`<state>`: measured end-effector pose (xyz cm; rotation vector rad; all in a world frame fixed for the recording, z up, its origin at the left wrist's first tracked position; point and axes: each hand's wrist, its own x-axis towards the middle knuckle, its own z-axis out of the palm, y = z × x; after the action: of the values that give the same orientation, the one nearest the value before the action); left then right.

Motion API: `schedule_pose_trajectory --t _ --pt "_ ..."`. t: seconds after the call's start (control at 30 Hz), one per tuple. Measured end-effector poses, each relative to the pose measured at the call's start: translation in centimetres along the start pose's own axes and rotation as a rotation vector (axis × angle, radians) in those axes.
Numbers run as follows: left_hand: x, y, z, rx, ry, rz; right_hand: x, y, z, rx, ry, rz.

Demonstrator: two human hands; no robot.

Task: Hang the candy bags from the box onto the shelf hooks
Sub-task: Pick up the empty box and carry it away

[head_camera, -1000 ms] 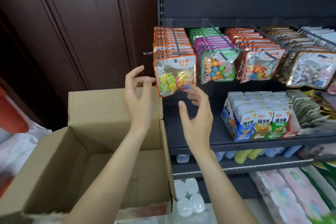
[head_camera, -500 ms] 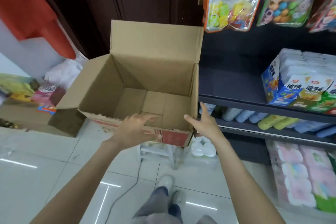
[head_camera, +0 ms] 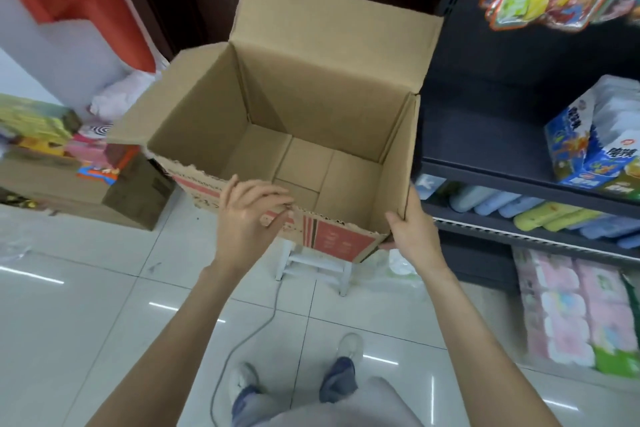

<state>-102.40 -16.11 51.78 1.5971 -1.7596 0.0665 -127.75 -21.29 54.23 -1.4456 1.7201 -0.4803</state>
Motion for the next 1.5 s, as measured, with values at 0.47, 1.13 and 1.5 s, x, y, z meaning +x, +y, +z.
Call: schedule_pose_trajectory --t 0.47,1.13,1.5 --pt "-8.2 -14.0 -16.3 -1.2 0.282 -1.346 -8.8 -13.1 24.6 0.04 -0.046 -0.187" --pt "-21.8 -37.7 -18.2 -0.849 0.341 -1.913 0.7 -16.8 50.0 -0.158 -0.628 0.294" --pt "-26.6 -54.4 -22.6 -0.694 0.442 -1.934 1.9 -22.5 69.1 -0.005 -0.76 0.383"
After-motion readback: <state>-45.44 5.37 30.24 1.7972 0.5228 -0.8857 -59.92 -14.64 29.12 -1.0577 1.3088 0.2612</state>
